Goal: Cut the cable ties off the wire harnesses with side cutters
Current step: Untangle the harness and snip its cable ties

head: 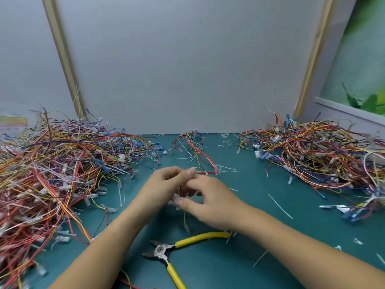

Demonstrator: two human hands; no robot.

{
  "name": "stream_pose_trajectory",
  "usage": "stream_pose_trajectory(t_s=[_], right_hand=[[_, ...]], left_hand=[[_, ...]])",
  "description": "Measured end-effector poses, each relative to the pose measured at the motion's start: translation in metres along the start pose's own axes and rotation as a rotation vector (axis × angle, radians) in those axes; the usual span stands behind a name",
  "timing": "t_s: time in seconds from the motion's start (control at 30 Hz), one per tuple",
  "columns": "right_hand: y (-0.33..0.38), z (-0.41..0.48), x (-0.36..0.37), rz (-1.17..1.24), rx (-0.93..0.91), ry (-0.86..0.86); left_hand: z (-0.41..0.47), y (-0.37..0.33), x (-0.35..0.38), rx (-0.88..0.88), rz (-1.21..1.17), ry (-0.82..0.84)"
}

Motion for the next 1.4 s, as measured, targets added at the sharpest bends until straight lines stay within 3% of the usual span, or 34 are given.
stream_pose_trajectory(t_s=[0.1, 0.2, 0.33, 0.47, 0.6, 0.67, 0.83, 1.07, 1.2, 1.4], right_hand=[[-0.007, -0.012, -0.008, 0.053, 0.006, 0.035], [-0.014, -0.033, -0.010, -0.087, 0.003, 0.114], [-0.009, -0.052, -0.002, -0.351, -0.121, 0.247], [-0.002, -0.053, 0.001, -0.395, -0.204, 0.170], [0.001, -0.057, -0.003, -0.424, -0.268, 0.167], [0.000, -0.062, -0.008, -0.270, -0.228, 0.181], [-0.011, -0.074, -0.025, 0.154, -0.025, 0.147], [-0.025, -0.078, -0.042, 0.885, 0.172, 0.016], [-0.024, -0.074, -0.041, 1.341, 0.259, 0.059], [-0.024, -0.070, -0.036, 1.533, 0.378, 0.084]], left_hand=[[0.004, 0.007, -0.001, -0.039, 0.062, 0.009], [0.007, 0.011, -0.001, -0.018, 0.140, -0.029], [0.008, 0.013, -0.003, 0.109, 0.510, -0.104], [0.009, 0.011, 0.012, 0.193, 0.479, 0.075], [0.016, 0.020, 0.015, 0.212, 0.760, 0.146], [0.019, 0.021, 0.009, 0.145, 0.665, 0.101], [0.028, 0.022, -0.008, -0.124, 0.088, -0.122], [0.025, 0.015, -0.013, -0.259, -0.324, -0.142], [0.022, 0.014, -0.012, -0.245, -0.379, -0.125], [0.015, 0.010, -0.008, -0.140, -0.362, -0.143]])
Point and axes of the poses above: each hand's wrist, its own z-axis towards the middle knuckle, its own x-axis out of the palm, y = z × x, the point moved 1 cm from there along z, towards the middle knuckle, and after that the axes turned 3 degrees about y, right-handed, at the moved point
